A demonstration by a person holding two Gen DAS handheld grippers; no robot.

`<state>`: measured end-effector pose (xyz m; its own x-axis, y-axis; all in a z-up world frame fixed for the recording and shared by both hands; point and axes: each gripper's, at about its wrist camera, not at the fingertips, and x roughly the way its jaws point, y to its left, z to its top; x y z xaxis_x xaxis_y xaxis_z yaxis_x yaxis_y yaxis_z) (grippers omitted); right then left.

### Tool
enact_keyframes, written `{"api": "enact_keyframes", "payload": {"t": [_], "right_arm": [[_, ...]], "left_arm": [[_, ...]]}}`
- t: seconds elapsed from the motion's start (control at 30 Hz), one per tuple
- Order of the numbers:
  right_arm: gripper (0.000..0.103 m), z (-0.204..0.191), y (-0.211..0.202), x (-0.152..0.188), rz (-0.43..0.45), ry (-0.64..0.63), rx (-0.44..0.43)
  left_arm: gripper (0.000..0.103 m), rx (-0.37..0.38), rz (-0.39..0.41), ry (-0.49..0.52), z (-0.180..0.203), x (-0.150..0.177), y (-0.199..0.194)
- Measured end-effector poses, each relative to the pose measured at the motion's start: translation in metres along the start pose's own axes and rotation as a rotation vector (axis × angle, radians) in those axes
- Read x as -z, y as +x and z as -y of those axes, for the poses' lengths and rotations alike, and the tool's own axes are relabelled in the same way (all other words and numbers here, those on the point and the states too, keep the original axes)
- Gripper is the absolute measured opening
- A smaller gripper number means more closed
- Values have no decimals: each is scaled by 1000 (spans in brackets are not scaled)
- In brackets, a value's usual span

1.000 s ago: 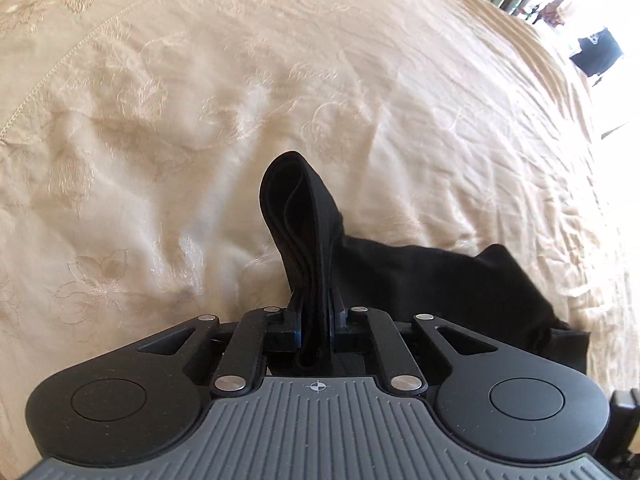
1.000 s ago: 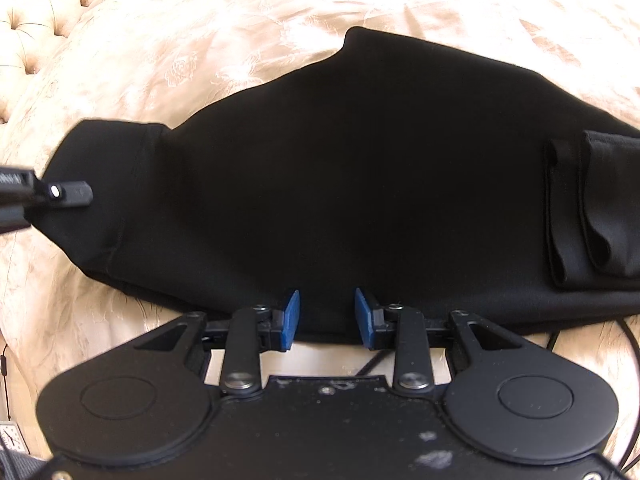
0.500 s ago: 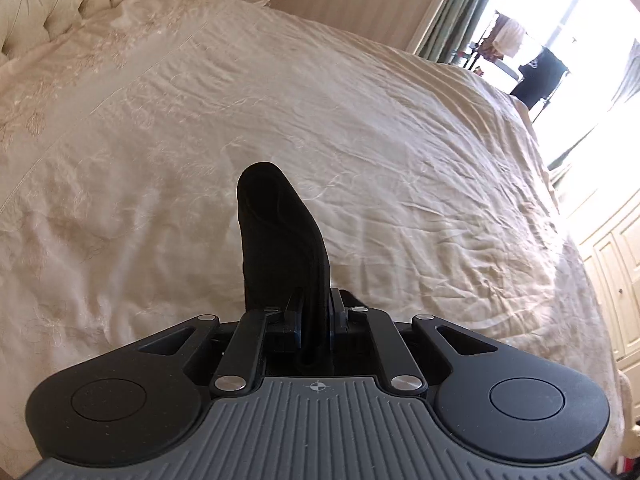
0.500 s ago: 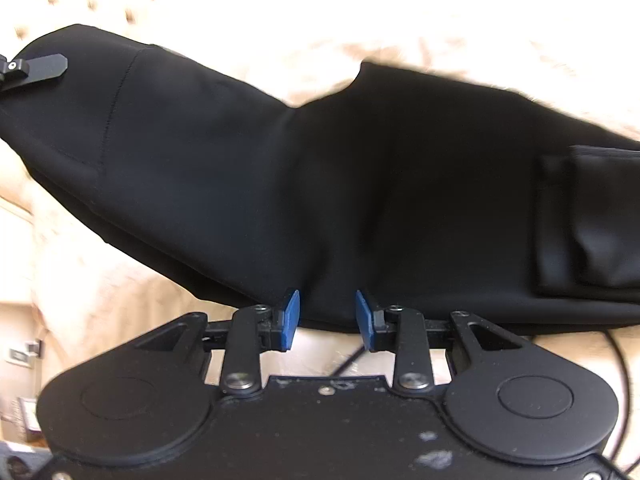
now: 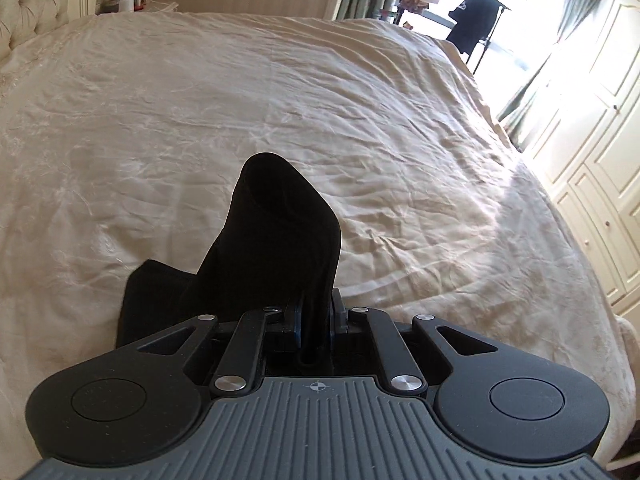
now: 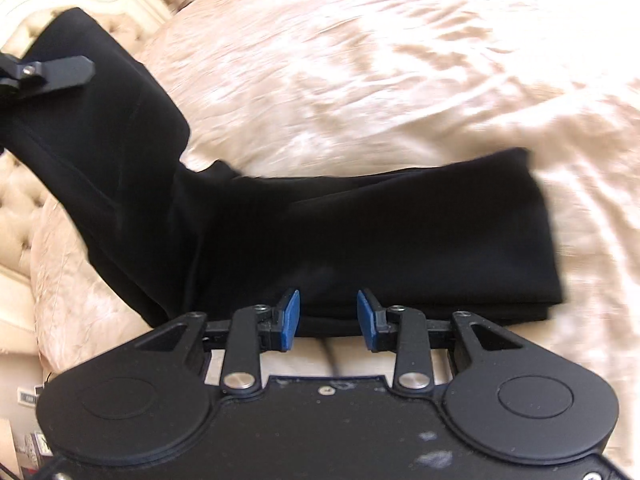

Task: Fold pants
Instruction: 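Lift the pants end with the left tool and fold it over toward the right tool, then lower the folded end onto the pants and release with the left tool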

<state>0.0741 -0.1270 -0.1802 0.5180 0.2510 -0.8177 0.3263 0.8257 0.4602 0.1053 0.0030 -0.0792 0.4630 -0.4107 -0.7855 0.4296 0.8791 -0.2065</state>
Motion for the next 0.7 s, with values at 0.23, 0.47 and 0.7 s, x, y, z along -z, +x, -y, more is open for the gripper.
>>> {"api": "enact_keyframes", "payload": {"t": [0.23,0.47,0.7], "right_arm": [[35,50,-20,-11,-15,20,51],[35,84,-34,-10,-46,40,90],[36,91,-49,-1,-37,81,131]], "left_arm": [[13,-40,-155,93,49,36,70],[18,4,-158,204,79,41,66],[19,31,-90,312,92,33,47]]}}
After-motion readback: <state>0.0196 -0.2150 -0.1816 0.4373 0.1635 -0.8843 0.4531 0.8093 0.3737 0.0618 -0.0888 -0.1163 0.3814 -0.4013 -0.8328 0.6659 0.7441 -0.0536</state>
